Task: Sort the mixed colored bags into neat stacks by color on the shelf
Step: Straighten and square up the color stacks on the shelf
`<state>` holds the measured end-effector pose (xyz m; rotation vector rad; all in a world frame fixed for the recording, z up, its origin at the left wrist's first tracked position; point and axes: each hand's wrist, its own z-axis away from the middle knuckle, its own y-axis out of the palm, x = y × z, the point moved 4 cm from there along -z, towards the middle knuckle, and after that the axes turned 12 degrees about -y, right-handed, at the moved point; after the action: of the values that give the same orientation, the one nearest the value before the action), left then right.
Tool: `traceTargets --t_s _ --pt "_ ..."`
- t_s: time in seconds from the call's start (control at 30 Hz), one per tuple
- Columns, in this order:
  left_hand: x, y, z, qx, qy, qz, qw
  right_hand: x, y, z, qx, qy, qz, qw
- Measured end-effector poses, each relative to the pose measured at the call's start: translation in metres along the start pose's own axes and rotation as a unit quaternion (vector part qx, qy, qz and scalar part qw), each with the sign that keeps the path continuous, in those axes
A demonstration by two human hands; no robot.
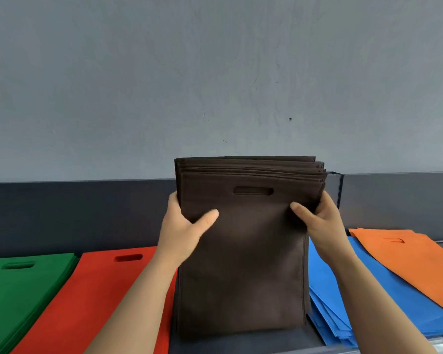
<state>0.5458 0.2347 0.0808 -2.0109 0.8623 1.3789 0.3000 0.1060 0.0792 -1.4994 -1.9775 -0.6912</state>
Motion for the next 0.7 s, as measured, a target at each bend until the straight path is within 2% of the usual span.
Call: traceTargets --t_s 0.17,0.33,0.47,0.53,0.63,0.7 --pt "0.021 0.004 0.005 -0.002 0.002 -0.067 0.998 -0.014 0.007 0.014 0.032 0.036 0.017 0.999" --pt "0.016 0.005 0.007 -0.011 0.023 -0.075 0.997 -0.012 0.009 0.017 0.022 0.008 0.062 0.998" --pt "0.009 0.004 0.008 -0.017 0.053 -0.048 0.997 0.008 0.004 0.005 -0.041 -0.025 0.016 0.999" --pt "0.010 0.005 0.009 -0.006 0.059 -0.047 0.997 0.014 0.002 -0.009 -0.097 0.011 0.004 0.995" --pt "0.015 0.008 0.010 0.009 0.066 -0.047 0.997 0.009 0.004 -0.022 -0.149 0.127 -0.013 0.981" --pt "0.016 0.008 0.009 0.009 0.070 -0.044 0.997 0.008 0.005 -0.025 -0.162 0.144 -0.002 0.976"
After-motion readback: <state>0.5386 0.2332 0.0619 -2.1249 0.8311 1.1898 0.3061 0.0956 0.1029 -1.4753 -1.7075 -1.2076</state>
